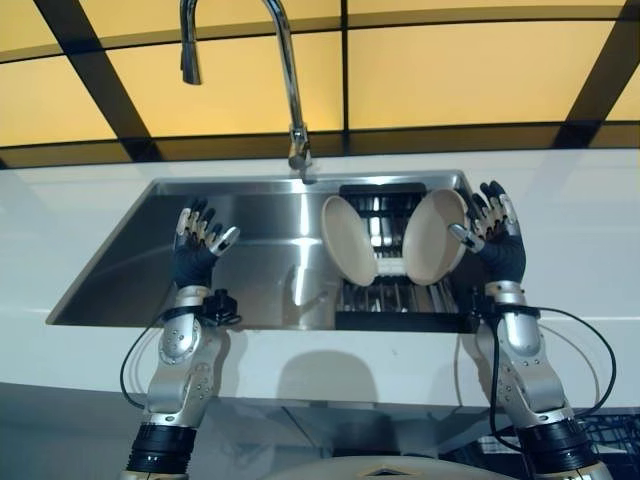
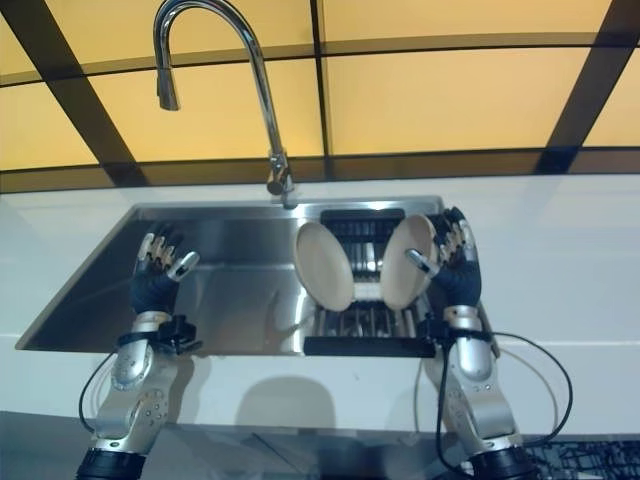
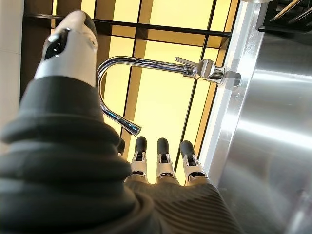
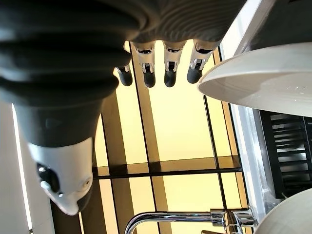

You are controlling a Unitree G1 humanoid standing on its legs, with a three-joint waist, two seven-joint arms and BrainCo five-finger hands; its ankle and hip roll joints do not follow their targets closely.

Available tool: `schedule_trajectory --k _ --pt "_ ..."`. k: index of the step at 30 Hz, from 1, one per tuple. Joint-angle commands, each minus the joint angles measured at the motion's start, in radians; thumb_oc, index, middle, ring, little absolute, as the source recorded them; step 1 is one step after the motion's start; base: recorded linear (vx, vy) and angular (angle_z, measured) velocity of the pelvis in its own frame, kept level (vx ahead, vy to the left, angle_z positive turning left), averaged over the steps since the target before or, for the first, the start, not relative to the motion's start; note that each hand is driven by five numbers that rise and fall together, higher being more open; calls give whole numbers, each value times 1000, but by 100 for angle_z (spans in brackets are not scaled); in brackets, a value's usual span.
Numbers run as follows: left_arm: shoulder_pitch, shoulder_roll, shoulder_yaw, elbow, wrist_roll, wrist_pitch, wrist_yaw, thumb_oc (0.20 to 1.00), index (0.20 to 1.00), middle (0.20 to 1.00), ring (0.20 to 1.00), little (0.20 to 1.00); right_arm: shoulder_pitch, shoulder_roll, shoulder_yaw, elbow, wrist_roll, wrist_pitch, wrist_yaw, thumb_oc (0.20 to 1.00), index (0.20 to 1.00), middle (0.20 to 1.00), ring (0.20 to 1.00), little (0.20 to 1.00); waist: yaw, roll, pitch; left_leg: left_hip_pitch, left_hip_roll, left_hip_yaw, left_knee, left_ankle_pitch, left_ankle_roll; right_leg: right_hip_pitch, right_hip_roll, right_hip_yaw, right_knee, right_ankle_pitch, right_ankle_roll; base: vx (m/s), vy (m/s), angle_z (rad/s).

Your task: Pick up plates and place into dishwasher.

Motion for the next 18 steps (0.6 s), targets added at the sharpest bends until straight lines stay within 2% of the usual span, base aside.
schedule_trajectory --k 1,8,18 --pt "-13 69 18 8 17 -13 -11 1000 1000 1000 1000 1000 -19 24 -7 -19 -6 -37 3 1000 1000 1000 1000 1000 -19 -77 -49 -73 -30 60 -56 53 21 151 -73 17 -111 -89 106 0 0 0" --pt "-25 79 21 6 59 -27 -8 1000 1000 1000 1000 1000 -30 22 -5 -13 -26 -39 -17 1000 1000 1000 1000 1000 -17 -76 -52 -67 -29 66 -57 50 21 159 -77 16 -114 -91 110 0 0 0" --pt "-45 176 42 42 310 -27 -32 1000 1000 1000 1000 1000 -41 -1 -19 -12 -11 -12 -21 1000 1000 1000 1000 1000 -28 -65 -58 -59 -30 76 -58 46 23 162 -78 28 -112 -93 112 0 0 0"
